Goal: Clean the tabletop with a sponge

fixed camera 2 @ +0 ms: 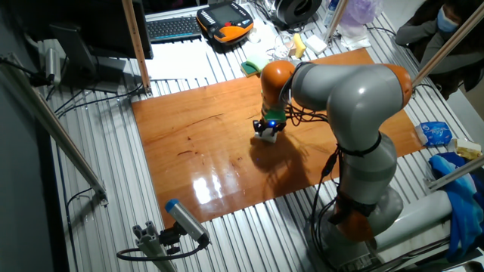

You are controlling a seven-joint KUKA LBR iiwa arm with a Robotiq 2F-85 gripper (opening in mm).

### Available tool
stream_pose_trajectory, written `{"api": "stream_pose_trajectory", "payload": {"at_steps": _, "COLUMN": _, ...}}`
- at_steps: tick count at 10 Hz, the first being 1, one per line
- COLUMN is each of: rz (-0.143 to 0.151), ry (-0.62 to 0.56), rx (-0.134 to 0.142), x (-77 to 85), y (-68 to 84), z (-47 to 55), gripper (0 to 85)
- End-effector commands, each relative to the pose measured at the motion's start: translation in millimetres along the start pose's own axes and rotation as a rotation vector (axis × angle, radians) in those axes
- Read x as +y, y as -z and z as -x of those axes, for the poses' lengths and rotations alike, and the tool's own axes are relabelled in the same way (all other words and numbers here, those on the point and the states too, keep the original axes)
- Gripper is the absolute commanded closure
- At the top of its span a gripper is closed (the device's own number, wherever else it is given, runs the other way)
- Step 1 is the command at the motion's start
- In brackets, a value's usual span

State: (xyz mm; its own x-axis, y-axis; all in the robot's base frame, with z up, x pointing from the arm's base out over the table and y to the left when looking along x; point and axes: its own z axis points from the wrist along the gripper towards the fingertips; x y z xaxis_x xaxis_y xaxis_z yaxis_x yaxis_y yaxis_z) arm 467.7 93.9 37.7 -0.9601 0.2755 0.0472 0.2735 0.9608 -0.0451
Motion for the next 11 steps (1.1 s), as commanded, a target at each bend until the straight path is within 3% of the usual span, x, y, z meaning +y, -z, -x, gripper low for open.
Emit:
{"api": "stream_pose_trajectory", "payload": {"at_steps": 1, "rz": -0.005, "ry": 0.005, "rx": 0.000, "x": -0.9, "y": 0.4, "z": -0.8, "gripper": 34.0}}
{"api": "stream_pose_trajectory", "payload": {"at_steps": 7, "rz": 0.027, "ry": 0.066, "rx": -0.003, "x": -32.1, "y": -5.2, "z": 11.6, "gripper": 34.0}}
{"api": "stream_pose_trajectory", "payload": {"at_steps": 9, "rz": 0.029, "ry": 0.075, "rx": -0.010, "x": -34.8, "y": -4.3, "z": 20.8, "gripper": 34.0}}
{"api": "stream_pose_trajectory", "payload": {"at_steps": 11, "rz": 0.041, "ry": 0.076, "rx": -0.009, "x": -37.1, "y": 1.6, "z": 36.7, "gripper": 34.0}}
